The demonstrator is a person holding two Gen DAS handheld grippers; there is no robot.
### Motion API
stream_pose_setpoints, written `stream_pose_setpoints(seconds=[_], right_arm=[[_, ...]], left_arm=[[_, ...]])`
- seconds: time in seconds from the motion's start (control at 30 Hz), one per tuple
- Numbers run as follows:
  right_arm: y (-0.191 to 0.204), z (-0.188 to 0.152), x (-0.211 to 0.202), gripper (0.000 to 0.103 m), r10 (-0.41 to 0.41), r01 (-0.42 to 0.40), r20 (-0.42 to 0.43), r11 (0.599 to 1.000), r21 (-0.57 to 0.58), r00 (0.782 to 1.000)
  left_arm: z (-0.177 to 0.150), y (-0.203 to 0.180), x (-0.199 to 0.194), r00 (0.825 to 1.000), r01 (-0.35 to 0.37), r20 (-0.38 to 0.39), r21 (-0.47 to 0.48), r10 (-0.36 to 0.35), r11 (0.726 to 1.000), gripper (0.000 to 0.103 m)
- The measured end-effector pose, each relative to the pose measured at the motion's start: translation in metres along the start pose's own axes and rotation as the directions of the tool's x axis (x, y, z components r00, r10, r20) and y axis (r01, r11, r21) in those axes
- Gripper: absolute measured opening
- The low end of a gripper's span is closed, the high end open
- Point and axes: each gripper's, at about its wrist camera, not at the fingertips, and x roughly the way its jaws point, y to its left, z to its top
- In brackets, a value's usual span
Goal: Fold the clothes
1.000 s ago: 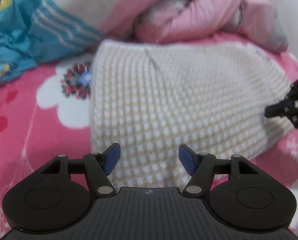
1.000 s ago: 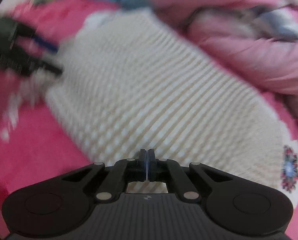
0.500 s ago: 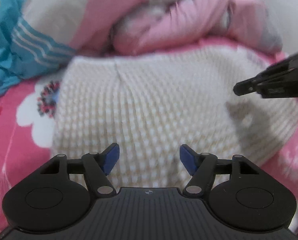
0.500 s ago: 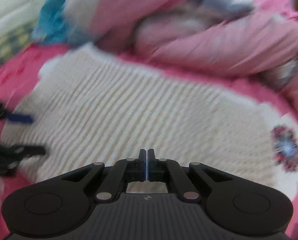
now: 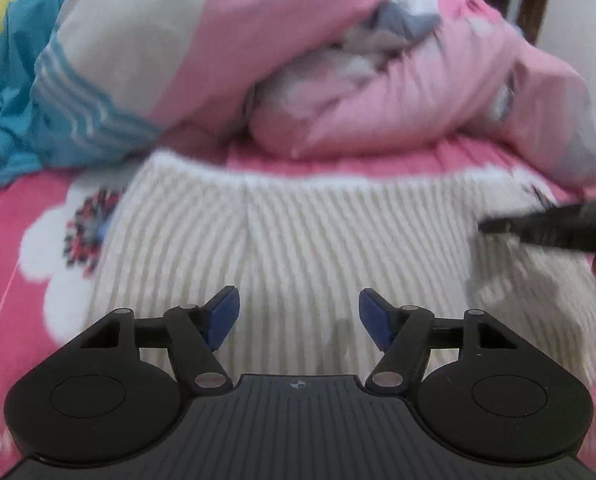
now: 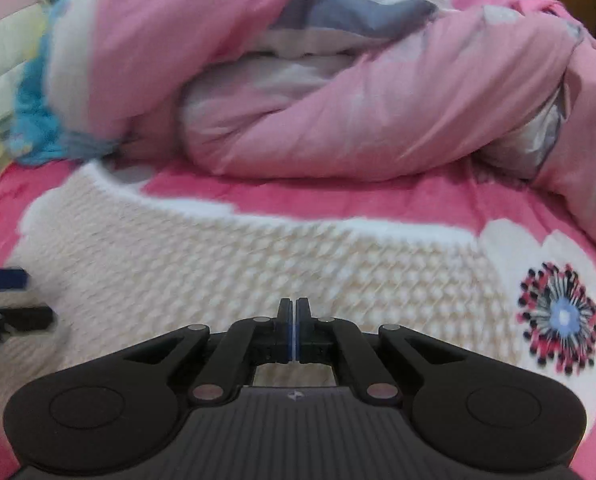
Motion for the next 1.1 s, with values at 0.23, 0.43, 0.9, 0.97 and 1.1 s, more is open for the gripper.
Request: stream_pose_setpoints(seconds=[0.23, 0.43, 0.9, 0.97, 1.1], right_arm=[[-0.018, 0.02, 0.017, 0.0, 0.032, -0.034, 0.057, 0.998, 0.045, 0.998], [-0.018, 0.038, 0.028, 0.0, 0.042, -0.051, 0.109, 0.996, 0.078, 0.993], [0.012, 0.04, 0.042, 0.0, -0.039, 0.037, 0.11, 0.999, 0.018, 0.993], [0.016, 0.045, 0.028, 0.0, -0.042, 0.039, 0.124, 0.999, 0.025, 0.991], [0.017, 0.054, 0.002, 0.0, -0.036, 0.026, 0.17, 0.998, 0.059, 0.985]], left_arm=[[0.007, -0.005, 0.035, 0.997, -0.067, -0.045, -0.019, 0.066, 0.998, 0.073], [0.039, -0.002, 0.072, 0.991, -0.097, -0.107, -0.143, 0.082, 0.985, 0.078], [0.056, -0.001, 0.083, 0.958, -0.187, -0.255, -0.198, 0.133, 0.962, 0.085], [0.058, -0.001, 0.083, 0.955, -0.19, -0.264, -0.204, 0.133, 0.96, 0.085], [0.059, -0.002, 0.083, 0.953, -0.193, -0.273, -0.2, 0.134, 0.961, 0.085]])
